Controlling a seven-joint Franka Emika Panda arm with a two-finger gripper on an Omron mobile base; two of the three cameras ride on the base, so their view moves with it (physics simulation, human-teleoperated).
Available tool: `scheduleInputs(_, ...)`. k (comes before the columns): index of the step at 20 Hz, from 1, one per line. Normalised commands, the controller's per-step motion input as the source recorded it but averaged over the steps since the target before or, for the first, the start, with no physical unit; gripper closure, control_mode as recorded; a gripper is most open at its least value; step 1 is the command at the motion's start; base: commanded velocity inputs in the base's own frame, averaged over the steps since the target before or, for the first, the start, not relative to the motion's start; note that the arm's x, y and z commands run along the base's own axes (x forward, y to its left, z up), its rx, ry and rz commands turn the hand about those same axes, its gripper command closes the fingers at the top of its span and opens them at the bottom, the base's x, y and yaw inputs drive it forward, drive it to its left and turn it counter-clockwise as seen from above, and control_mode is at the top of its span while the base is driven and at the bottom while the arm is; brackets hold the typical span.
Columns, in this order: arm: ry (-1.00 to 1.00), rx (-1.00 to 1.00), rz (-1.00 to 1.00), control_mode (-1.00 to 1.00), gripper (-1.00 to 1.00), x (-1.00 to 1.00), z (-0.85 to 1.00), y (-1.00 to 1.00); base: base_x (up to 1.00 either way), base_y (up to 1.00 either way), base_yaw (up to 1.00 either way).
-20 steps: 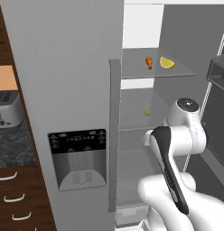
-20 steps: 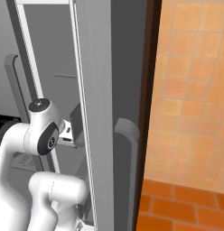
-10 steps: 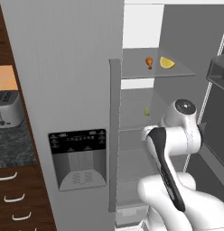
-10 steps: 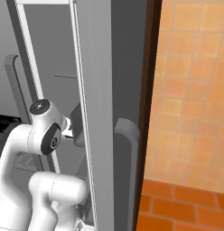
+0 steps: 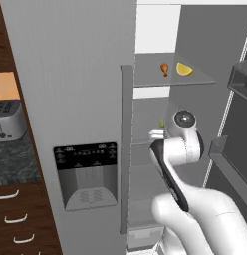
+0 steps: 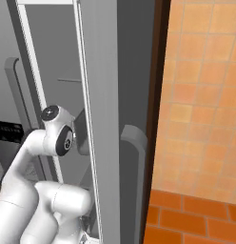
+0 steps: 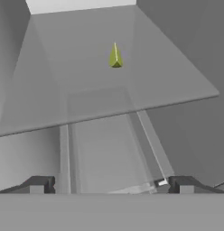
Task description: Place one lemon wedge and one chicken drumstick in each tupperware on the nearby counter, to pack two identical lunches.
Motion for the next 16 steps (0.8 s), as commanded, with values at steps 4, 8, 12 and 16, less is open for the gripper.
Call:
scheduleInputs(4,0.03,0.00,0.00,-1.00,-1.00,0.76,0.00,-0.19,0.00,0.00,0.00)
scheduleInputs(8,0.15,0.00,-0.01,-1.00,-1.00,1.00,0.03,-0.13,0.00,0.00,0.00)
scheduleInputs(12,0.07,-0.01,-0.05,-1.00,-1.00,0.68,0.07,-0.07,0.00,0.00,0.00)
scheduleInputs(16,0.10,0.00,-0.02,-1.00,-1.00,0.74,0.03,-0.16,0.00,0.00,0.00)
